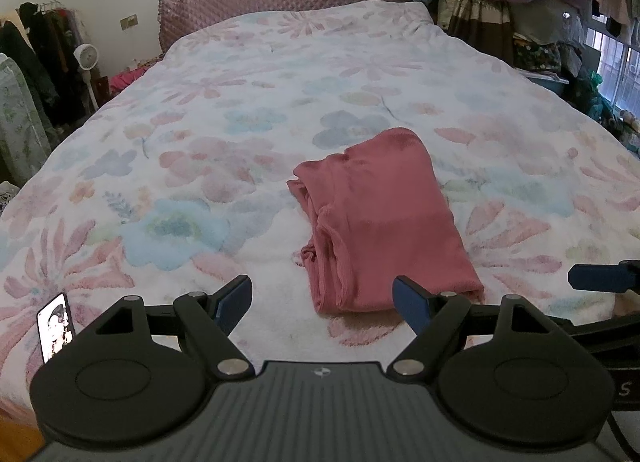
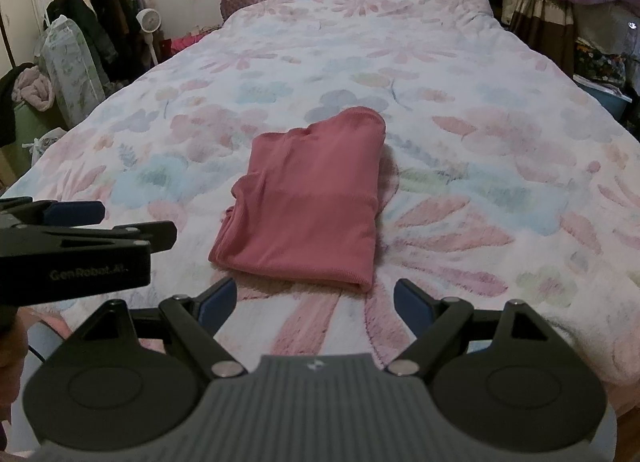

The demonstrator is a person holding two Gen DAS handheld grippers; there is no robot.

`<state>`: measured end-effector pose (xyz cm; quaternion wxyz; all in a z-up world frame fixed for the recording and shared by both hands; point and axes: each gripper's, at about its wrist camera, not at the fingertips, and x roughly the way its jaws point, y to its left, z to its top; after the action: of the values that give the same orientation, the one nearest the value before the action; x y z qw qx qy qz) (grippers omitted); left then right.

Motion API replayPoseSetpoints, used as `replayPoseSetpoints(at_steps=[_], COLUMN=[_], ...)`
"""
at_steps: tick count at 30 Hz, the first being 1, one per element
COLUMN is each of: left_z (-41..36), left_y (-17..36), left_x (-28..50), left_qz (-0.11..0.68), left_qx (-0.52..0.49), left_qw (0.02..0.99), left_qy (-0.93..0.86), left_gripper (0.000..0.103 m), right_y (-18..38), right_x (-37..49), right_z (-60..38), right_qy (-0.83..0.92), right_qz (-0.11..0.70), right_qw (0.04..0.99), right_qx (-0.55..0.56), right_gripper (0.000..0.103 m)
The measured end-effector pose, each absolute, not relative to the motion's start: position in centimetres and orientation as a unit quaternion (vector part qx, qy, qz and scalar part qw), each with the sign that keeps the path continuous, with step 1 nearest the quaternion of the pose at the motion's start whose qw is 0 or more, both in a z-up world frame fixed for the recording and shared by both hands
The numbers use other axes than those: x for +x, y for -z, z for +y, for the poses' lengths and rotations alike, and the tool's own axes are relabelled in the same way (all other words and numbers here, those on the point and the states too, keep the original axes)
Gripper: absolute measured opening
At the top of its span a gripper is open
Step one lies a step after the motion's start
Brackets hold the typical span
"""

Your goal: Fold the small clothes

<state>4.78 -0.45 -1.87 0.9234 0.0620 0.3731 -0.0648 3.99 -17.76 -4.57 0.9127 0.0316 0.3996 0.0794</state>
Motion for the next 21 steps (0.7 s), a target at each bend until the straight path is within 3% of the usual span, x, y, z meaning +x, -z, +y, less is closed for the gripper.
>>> replayPoseSetpoints(at_steps=[21], left_z=[-0.26], left_y=[1.96], left_x=[4.66], left_qz=[0.375], left_qx=[0.047], left_qw=[0.923], left_qy=[0.066], left_gripper=[0.092], right_y=[4.78], right_x=[3.96], right_z=[-17.85], right_qy=[-0.08], right_qz=[0.405], right_qw=[0.91], right_qx=[0.034], right_gripper=[0.082])
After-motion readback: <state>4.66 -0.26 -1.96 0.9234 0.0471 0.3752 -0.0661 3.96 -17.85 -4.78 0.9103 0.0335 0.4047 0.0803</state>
